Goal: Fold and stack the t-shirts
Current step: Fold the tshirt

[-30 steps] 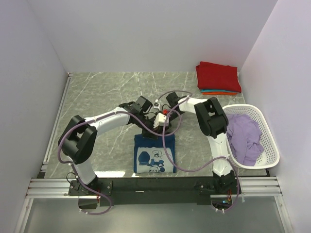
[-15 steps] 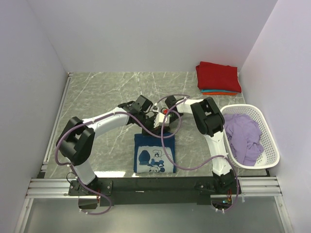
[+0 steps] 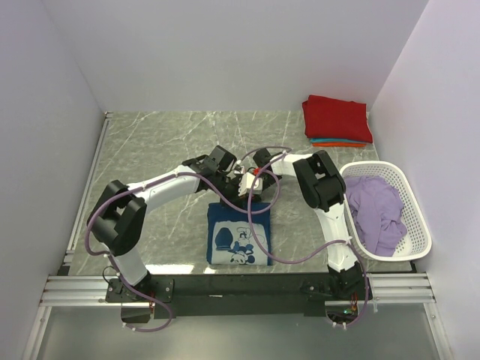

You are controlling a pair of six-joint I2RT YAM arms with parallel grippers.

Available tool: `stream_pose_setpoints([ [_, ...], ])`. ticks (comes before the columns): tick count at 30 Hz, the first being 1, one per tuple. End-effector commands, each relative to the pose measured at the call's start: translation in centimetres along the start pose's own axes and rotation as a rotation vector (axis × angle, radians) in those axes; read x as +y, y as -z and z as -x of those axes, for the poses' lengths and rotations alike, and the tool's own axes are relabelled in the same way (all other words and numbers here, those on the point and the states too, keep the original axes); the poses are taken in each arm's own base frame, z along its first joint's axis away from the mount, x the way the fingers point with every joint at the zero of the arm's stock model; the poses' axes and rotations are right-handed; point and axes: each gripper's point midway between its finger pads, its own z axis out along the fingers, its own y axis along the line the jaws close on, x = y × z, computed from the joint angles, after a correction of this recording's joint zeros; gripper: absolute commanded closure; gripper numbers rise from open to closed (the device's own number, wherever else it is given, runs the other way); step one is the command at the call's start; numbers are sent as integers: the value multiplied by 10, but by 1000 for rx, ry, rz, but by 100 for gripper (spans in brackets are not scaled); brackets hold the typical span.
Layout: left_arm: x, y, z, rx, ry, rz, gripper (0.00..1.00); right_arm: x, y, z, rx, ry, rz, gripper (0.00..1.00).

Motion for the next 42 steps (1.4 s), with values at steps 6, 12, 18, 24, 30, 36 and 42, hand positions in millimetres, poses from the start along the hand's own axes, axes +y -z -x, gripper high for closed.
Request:
stream_pose_setpoints([
  [6, 33, 0, 9, -26, -76, 76, 99, -16, -10, -9, 30, 17, -61, 79],
  [12, 38, -7, -3, -23, -78, 111, 99, -16, -8, -8, 26, 25, -80, 79],
  [18, 41, -11, -14, -10, -90, 144, 97, -19, 2, 8, -7, 65, -159, 77],
  [24, 41, -5, -19, 7, -111, 183, 78, -24, 36, 41, -90, 180, -362, 69],
  [30, 40, 30, 4, -28, -87, 223, 60, 2, 83, 79, -201, 269, -469, 52],
  [36, 34, 96, 24, -180, 182, 222, 59, 49, 170, 108, -382, 338, -524, 44],
  [42, -5, 113, 27, -407, 631, 61, 58, 104, 157, 47, -396, 322, -271, 51],
])
